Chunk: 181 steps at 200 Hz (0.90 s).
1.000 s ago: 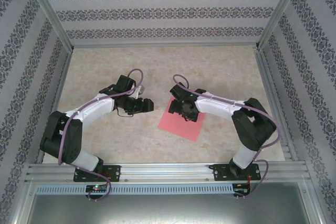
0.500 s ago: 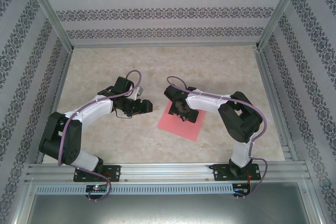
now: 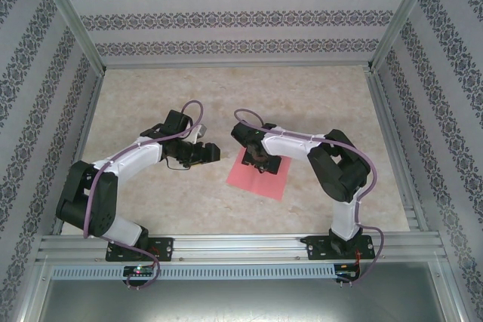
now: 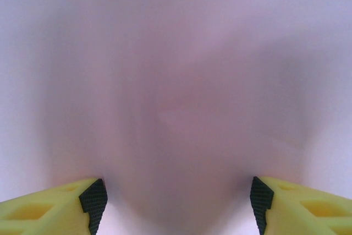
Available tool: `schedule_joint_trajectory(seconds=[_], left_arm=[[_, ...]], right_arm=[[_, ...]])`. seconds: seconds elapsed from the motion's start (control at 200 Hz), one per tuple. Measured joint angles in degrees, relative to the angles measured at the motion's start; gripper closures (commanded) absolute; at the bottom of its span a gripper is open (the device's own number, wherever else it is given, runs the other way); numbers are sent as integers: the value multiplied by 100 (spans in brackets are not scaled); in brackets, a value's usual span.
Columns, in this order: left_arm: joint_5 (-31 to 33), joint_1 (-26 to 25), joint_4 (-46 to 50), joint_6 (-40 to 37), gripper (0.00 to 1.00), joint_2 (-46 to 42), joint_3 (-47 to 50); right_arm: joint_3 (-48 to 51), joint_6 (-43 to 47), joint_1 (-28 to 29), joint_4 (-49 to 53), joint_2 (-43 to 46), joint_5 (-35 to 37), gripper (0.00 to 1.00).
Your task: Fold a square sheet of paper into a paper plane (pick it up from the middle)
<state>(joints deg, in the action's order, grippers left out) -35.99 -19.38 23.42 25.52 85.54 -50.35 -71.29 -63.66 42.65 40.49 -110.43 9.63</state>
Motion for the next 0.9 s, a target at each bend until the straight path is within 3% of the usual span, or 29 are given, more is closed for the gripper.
schedule_joint_trajectory(seconds=[0.24,0.44,0.904], left_arm=[[-4,0,-9,0,24,0,0],[-24,0,-11,0,24,0,0],[-24,2,7,24,24,-256,-4]], right_arm=[[-24,271,0,-116,-2,4,42],[-24,470,-2,-203,2,61,64],[-136,885,-2,-455,597,52,83]])
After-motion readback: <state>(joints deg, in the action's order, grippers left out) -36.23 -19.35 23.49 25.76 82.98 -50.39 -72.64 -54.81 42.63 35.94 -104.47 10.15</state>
